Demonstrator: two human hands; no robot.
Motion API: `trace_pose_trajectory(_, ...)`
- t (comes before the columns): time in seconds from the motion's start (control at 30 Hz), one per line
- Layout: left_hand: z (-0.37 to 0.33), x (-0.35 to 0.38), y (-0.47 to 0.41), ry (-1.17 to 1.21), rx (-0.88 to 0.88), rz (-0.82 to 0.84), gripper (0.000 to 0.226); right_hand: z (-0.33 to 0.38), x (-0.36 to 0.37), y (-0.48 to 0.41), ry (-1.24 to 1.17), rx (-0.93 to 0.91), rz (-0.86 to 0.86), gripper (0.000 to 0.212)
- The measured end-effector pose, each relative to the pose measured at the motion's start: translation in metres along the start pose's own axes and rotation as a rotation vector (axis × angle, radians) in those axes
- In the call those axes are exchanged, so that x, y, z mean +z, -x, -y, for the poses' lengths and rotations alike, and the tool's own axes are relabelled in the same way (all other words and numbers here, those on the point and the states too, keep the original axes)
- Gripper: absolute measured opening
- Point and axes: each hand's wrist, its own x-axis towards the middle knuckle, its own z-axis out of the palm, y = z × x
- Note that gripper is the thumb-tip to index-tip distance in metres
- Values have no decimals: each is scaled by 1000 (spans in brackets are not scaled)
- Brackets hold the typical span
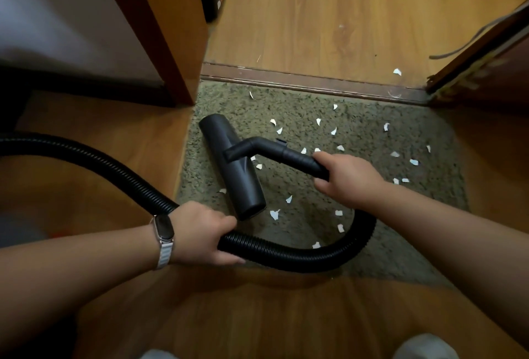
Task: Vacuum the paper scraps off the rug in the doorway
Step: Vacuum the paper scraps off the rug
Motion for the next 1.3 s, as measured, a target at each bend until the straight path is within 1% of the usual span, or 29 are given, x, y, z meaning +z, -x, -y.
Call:
trace_pose_trajectory(0.1, -8, 0, 15, 19, 17, 91, 62, 12, 17, 5, 7, -65, 31, 25)
trace_pose_trajectory(0.17, -15, -2, 25, 65, -23, 245, 68, 22, 25, 7, 26, -112, 50, 26)
trace_pose_trajectory(0.2, -18, -3, 29, 81, -36, 291, 69, 28, 29, 7, 32, -136, 55, 26)
trace_pose_trajectory(0.4, -30, -7, 46, 31, -72, 429, 67, 56, 50, 8, 44, -263, 114, 30)
trace_pose_trajectory(0.5, -28, -12, 48, -6, -66, 441, 67, 59, 58, 9, 43, -256, 124, 30)
trace_pose_trajectory(0.63, -27, -14, 46, -21, -53, 497, 68, 60, 61, 10, 29, -185, 202, 26)
trace_pose_trajectory(0.73, -25, -17, 42, -36, -38, 536, 67, 60, 56, 9, -46, -120, 287, 20)
trace_pose_trajectory(0.83, -23, -15, 40, -30, -7, 528, 67, 59, 49, 8, -135, -68, 356, 16)
trace_pose_trajectory(1.0, -20, -14, 41, -34, 8, 495, 68, 56, 48, 15, -141, -80, 316, 21)
trace_pose_trajectory(1.13, -20, -17, 39, -63, 7, 491, 69, 52, 46, 20, -93, -100, 261, 24)
trace_pose_trajectory(1.3, -21, -19, 40, -79, -4, 511, 69, 51, 44, 21, -123, -22, 272, 21)
